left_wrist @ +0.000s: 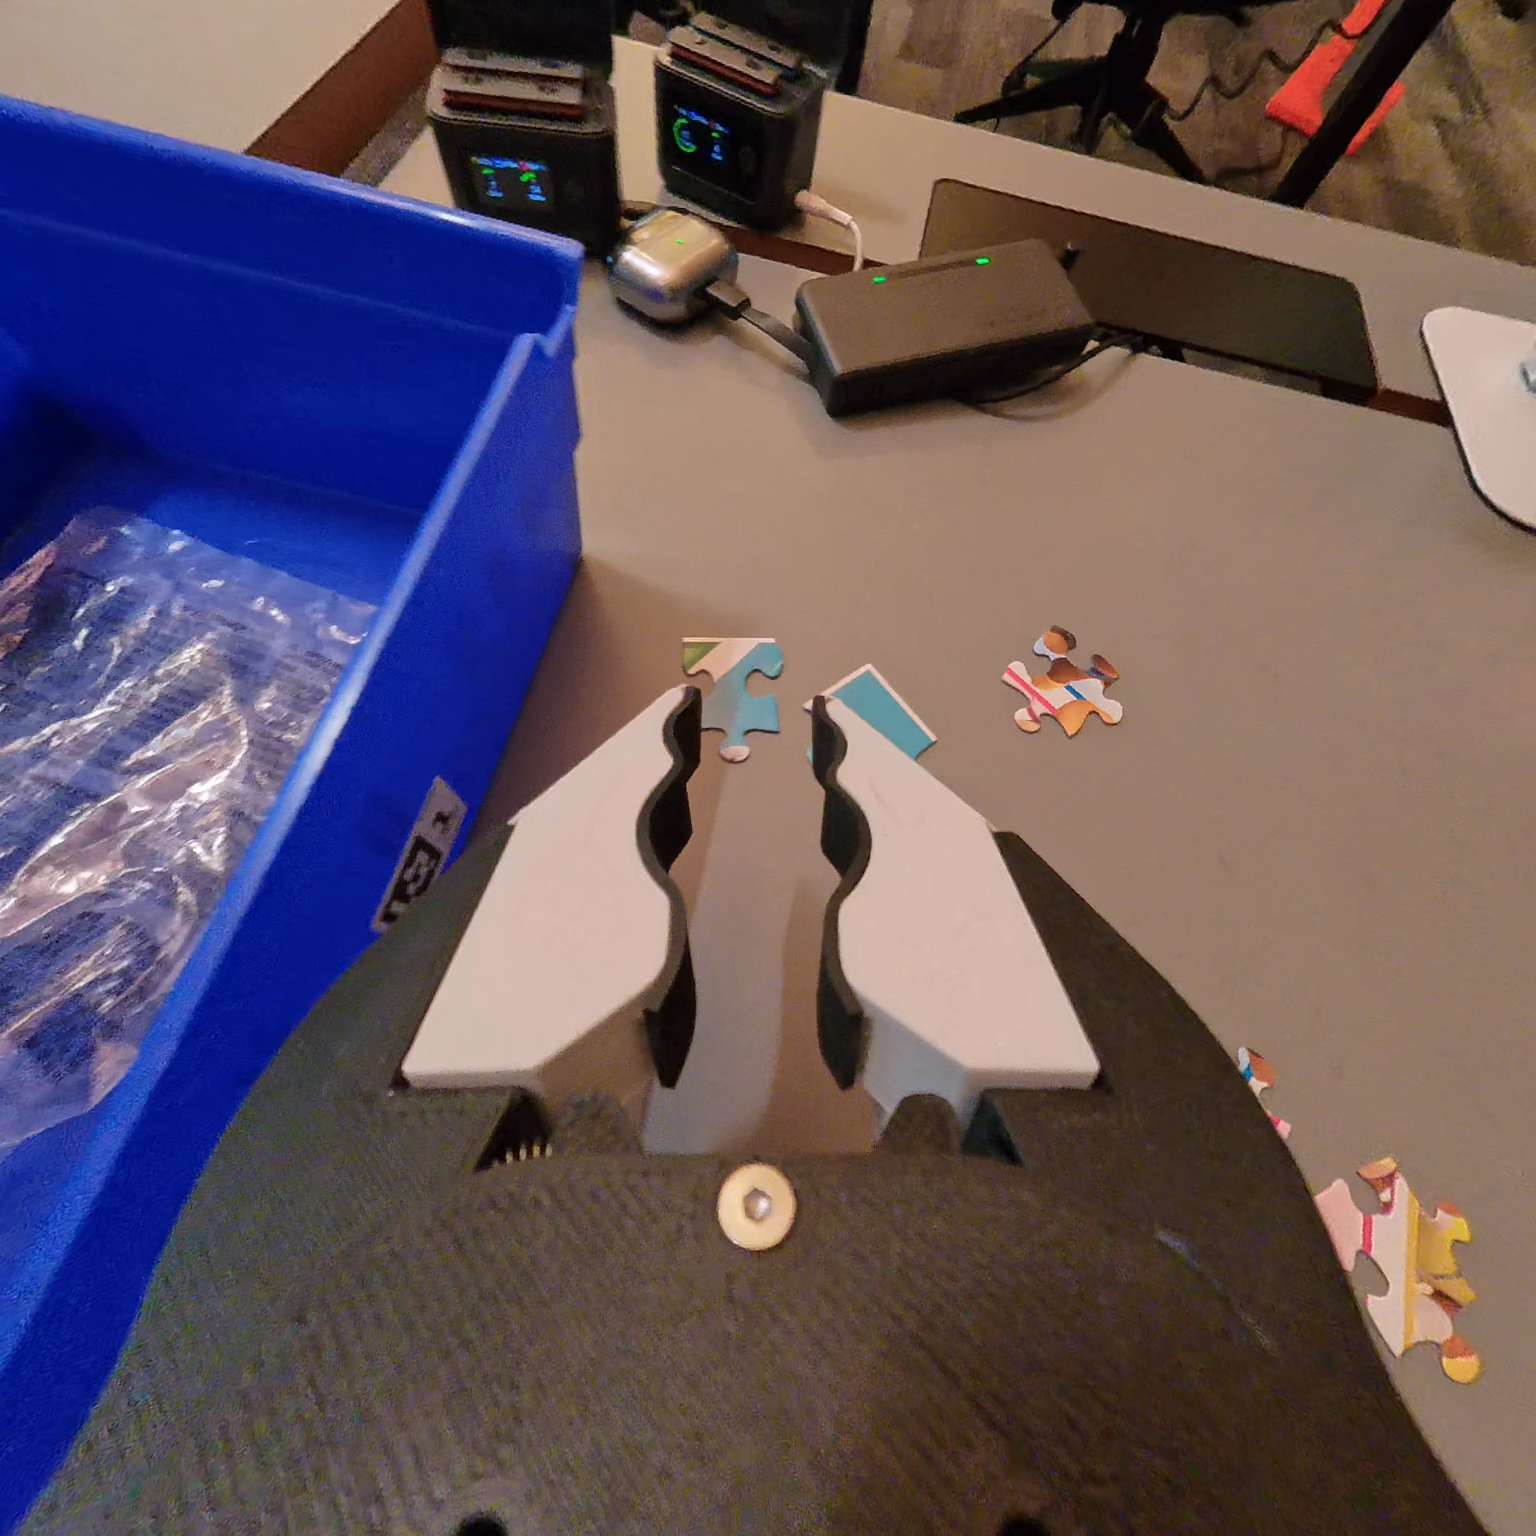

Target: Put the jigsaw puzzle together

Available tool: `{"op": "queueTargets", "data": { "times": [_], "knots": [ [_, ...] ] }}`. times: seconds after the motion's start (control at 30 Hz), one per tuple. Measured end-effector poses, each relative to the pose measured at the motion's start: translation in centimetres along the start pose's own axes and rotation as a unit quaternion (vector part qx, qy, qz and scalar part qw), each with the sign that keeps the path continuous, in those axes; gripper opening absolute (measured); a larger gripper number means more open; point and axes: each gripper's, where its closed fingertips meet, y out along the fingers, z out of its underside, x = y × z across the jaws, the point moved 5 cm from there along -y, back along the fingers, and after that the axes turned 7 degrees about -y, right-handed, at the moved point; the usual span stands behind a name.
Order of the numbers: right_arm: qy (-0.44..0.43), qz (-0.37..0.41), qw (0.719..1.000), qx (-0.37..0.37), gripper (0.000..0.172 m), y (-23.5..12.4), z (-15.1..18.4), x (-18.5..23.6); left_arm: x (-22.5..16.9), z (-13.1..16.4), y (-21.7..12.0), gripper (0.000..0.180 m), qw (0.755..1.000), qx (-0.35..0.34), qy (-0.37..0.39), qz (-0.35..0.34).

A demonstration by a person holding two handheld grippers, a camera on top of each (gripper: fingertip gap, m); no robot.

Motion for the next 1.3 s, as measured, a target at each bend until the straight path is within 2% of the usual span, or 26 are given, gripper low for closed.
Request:
{"op": "queueTargets", "data": {
  "times": [0.43, 0.63, 0.8, 1.07, 1.3],
  "knots": [
    [-0.005, -0.006, 1.0, -0.004, 0.002, 0.0, -0.3, 0.4, -3.4, 0.5, 0.7, 0.026, 0.998, 0.012, 0.027, 0.049],
    [-0.003, -0.006, 1.0, -0.007, 0.002, -0.2, -0.4, 0.3, -5.0, -0.4, -3.0, 0.03, 0.993, 0.033, 0.071, 0.083],
    [0.003, -0.017, 1.0, -0.011, 0.002, -0.1, -0.5, 0.5, -3.9, 2.1, -4.6, 0.037, 0.981, 0.136, 0.112, 0.081],
    [-0.009, -0.005, 1.0, -0.005, 0.002, -0.1, -0.5, 0.5, -4.1, 2.4, -4.3, 0.04, 0.979, 0.147, 0.131, 0.057],
    [0.002, -0.008, 1.0, -0.012, 0.002, -0.2, -0.5, 0.3, -5.9, 3.4, -4.1, 0.041, 0.967, 0.169, 0.158, 0.104]
  ]
}}
